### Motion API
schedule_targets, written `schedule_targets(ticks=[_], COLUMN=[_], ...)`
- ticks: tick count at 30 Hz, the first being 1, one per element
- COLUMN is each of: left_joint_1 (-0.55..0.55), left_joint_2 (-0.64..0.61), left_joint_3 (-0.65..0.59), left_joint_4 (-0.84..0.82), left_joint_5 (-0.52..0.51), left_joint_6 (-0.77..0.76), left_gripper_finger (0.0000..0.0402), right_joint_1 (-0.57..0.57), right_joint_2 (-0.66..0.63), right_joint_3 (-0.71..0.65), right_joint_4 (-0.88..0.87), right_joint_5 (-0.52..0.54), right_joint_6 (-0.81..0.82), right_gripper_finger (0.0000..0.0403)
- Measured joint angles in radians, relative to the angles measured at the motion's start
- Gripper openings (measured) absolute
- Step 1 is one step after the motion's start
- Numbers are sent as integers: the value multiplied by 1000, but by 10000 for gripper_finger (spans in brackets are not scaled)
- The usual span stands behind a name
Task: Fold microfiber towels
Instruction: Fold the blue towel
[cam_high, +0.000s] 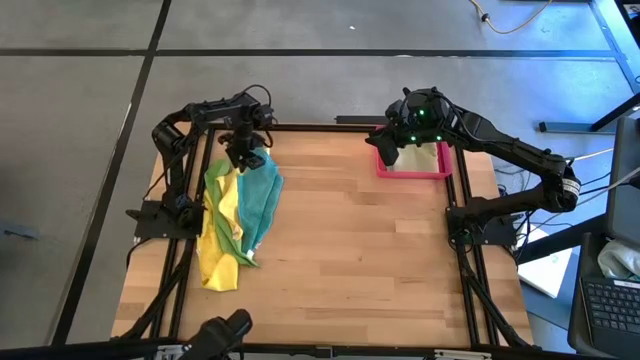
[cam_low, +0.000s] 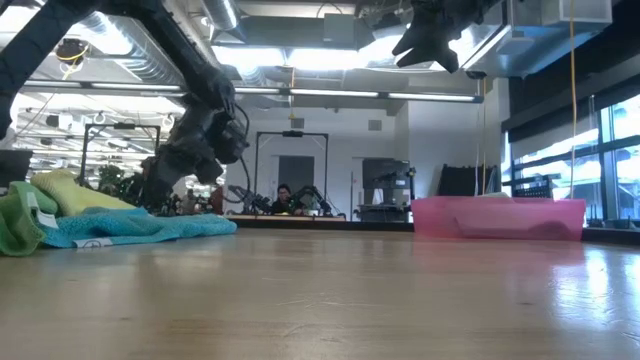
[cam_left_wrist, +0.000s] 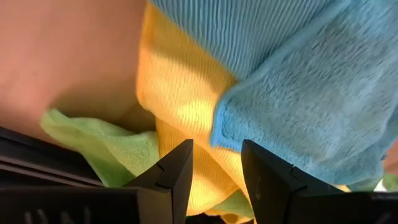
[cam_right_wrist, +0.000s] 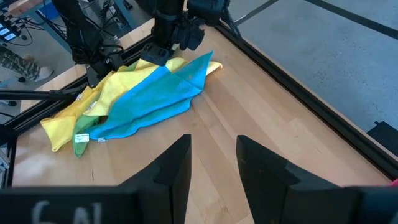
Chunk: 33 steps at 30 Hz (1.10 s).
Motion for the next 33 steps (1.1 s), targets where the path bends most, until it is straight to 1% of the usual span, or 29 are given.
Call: schedule_targets(ticks=[6, 14, 16, 19, 21, 33], left_joint_1=[-6, -25, -26, -23, -16, -12], left_joint_2=[0, 0, 0, 0, 0, 0], left_joint_3=[-27, -27, -27, -27, -27, -27], left_joint_4=[18, 37, 38, 40, 40, 40], left_joint_5=[-21, 29, 27, -13, -19, 1], left_joint_6=[-4, -25, -22, -19, -20, -25], left_gripper_finger=[128, 128, 128, 128, 128, 128], right_joint_1=[0, 0, 0, 0, 0, 0], right_joint_2=[0, 0, 0, 0, 0, 0], right_joint_3=[0, 0, 0, 0, 0, 0], right_joint_4=[0, 0, 0, 0, -1, -1], right_joint_5=[0, 0, 0, 0, 0, 0], right_joint_6=[-11, -21, -20, -20, -20, -19], right_gripper_finger=[129, 129, 129, 129, 129, 129])
